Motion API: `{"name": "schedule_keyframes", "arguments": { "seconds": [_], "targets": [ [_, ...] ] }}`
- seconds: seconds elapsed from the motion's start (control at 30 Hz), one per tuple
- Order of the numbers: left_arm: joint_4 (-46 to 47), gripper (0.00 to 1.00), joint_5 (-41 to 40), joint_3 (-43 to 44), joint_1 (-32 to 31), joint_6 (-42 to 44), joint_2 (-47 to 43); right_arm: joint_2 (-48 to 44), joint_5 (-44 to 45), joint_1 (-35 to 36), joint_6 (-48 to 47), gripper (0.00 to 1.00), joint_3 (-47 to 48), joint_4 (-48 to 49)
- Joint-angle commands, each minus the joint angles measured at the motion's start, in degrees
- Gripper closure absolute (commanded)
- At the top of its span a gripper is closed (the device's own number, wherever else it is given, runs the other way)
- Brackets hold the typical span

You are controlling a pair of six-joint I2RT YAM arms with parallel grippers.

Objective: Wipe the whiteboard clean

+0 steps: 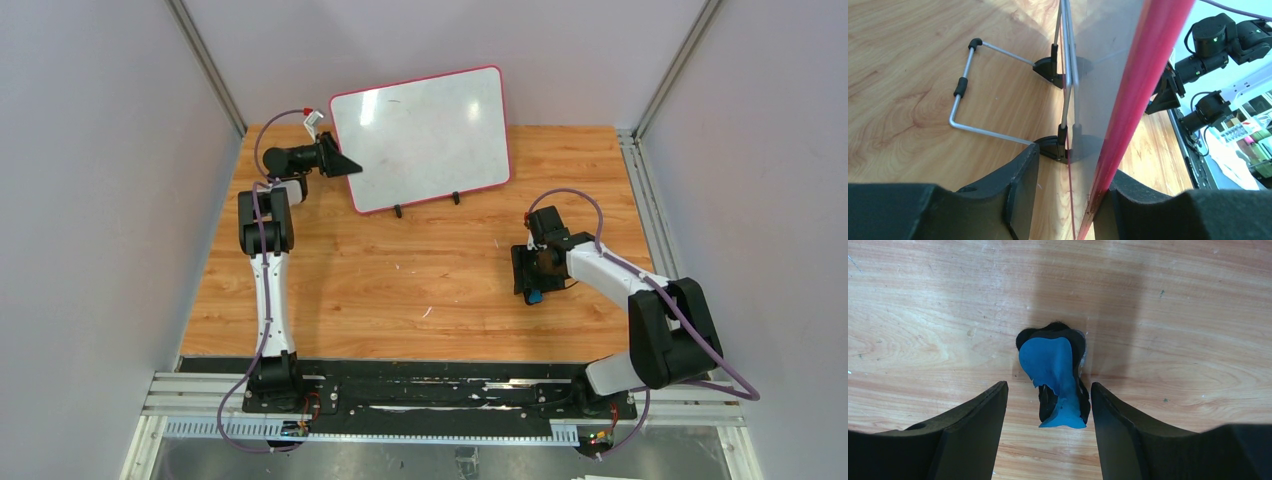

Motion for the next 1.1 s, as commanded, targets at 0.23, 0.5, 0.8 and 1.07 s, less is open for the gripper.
{"name": "schedule_keyframes", "arguments": {
  "seconds": [0.23, 0.5, 0.8, 1.07],
  "targets": [
    [3.44, 0.49, 2.4, -0.12, -0.26, 0.54, -5.74, 0.36, 0.4, -1.0, 0.22, 0.38, 1.22, -0.16],
    [3.51, 0.49, 3.16, 0.11, -0.11, -0.2, -7.25, -1.23, 0.43, -0.97, 0.18, 0.39, 0.67, 0.02],
    [3.48, 0.49, 2.71, 2.84, 2.89, -2.22, -5.81, -5.46, 2.86, -0.99, -0.14, 0.39, -0.39, -1.41],
    [3.41, 0.5, 3.5, 1.12, 6.76, -2.8, -8.07, -5.98, 2.66, -1.05, 0.01, 0.39, -0.54, -1.28]
  ]
}}
